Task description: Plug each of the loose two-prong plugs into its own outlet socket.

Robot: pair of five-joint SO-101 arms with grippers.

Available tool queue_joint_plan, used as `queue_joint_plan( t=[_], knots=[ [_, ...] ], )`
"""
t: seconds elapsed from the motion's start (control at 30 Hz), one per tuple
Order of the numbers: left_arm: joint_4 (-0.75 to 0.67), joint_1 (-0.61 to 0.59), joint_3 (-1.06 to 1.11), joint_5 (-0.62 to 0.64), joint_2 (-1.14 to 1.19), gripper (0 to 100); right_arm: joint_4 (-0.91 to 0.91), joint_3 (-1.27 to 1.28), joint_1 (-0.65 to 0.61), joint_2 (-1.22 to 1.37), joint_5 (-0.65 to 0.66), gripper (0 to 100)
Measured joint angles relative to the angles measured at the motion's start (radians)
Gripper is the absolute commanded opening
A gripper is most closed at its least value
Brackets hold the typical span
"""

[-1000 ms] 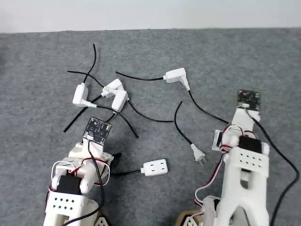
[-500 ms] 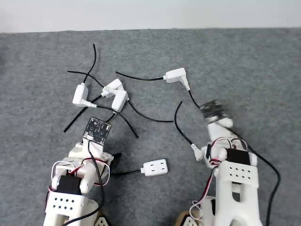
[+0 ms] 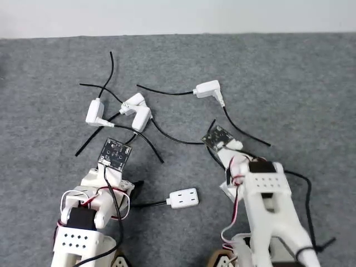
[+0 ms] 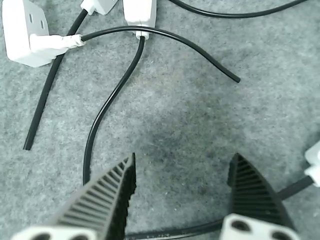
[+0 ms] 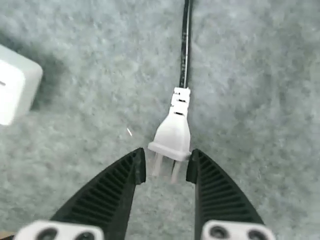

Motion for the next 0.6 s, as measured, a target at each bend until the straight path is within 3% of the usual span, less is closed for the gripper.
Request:
queue_joint_plan(
  t=[0.6],
  knots=[
    [0.000,0.000,0.000,0.000,0.000,28,-0.089,-0.106,-0.018,0.296,-0.032,11.7]
  ],
)
